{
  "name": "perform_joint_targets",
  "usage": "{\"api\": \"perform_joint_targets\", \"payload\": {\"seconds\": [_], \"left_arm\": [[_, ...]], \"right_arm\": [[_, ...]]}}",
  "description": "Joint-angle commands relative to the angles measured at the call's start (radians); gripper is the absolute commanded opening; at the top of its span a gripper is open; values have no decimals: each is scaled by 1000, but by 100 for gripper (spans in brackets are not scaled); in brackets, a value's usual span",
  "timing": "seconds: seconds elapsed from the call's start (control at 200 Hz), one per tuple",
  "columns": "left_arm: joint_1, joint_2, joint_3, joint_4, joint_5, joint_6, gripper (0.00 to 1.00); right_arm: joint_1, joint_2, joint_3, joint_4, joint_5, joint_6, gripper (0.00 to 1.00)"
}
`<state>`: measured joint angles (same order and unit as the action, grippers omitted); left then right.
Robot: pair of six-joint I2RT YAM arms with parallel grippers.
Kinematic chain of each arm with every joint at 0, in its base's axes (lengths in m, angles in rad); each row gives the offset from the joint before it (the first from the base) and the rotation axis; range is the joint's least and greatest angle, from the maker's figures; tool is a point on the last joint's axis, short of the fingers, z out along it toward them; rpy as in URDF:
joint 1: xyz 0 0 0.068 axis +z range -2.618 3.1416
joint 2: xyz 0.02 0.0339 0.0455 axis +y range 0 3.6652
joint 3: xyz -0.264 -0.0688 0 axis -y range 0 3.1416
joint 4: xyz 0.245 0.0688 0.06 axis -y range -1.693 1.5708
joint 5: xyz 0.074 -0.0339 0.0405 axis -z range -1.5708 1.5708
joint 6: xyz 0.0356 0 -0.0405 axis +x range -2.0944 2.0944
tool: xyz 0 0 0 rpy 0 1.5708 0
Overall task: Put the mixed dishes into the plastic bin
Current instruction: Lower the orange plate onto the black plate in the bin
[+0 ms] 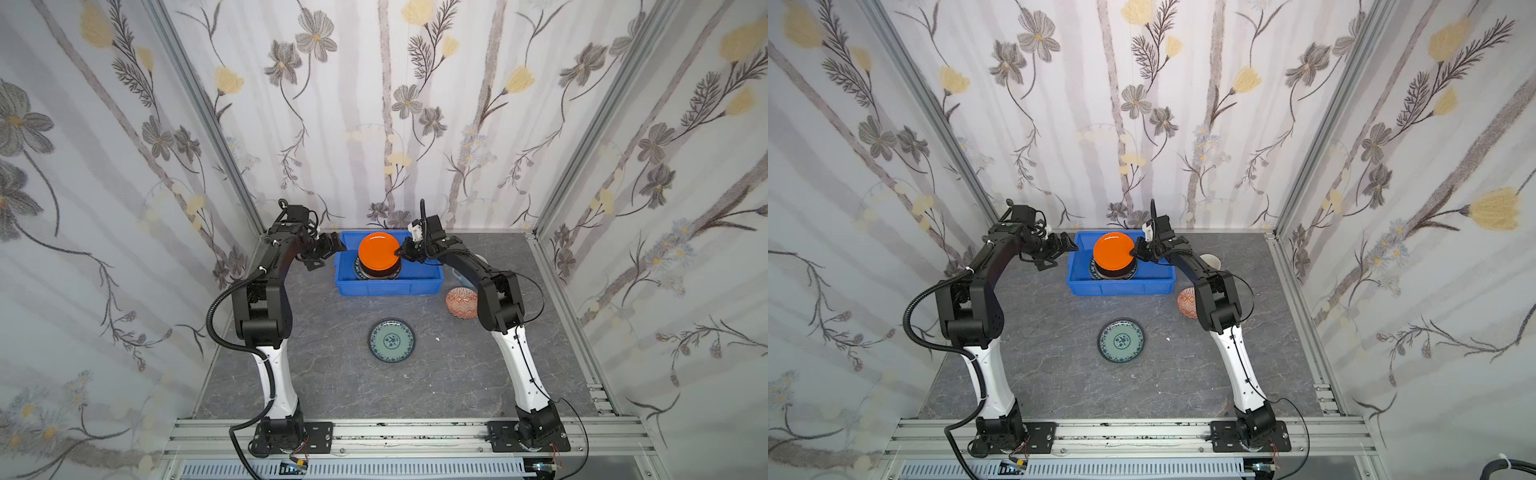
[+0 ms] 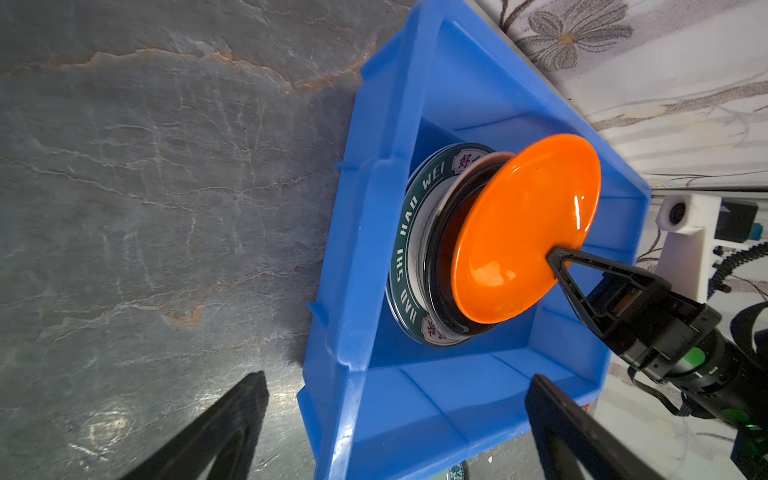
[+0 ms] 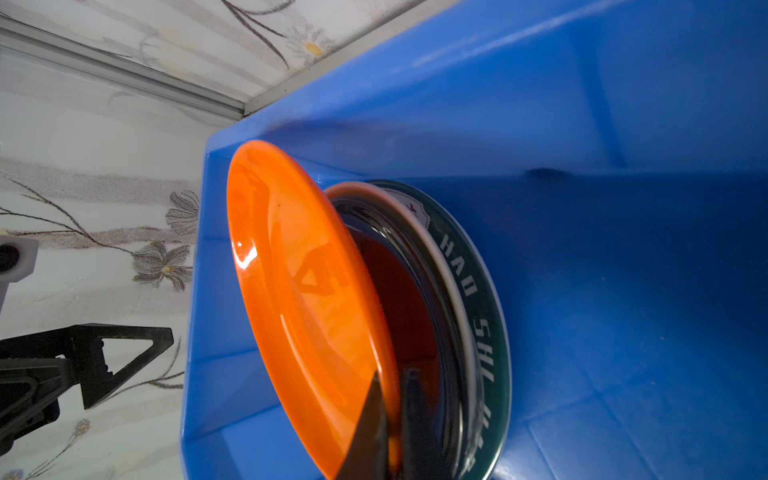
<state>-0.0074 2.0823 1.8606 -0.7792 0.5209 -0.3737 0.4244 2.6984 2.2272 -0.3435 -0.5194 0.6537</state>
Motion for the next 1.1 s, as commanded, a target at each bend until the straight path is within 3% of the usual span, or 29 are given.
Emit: {"api": "perform_joint_targets", "payload": {"seconds": [0.0,0.085,0.175,0.529,1.094], "left_arm": [[1,9,15,0,14,-12,100],[1,16,22,-1,17,-17,100],[1,23,29,-2,22,-22,100],[-1,30,39,-9,31,-27,100],[-3,32,51,-5,57,-19,100]], "right_arm": [[0,11,9,29,-21,6,4],[-1,13,9,21,-22,-3,6],[-2,11,9,15,-13,-12,17],[-5,-7,9,-19,4,-51,40],[-8,-62,7,-139,71,-137,42]]}}
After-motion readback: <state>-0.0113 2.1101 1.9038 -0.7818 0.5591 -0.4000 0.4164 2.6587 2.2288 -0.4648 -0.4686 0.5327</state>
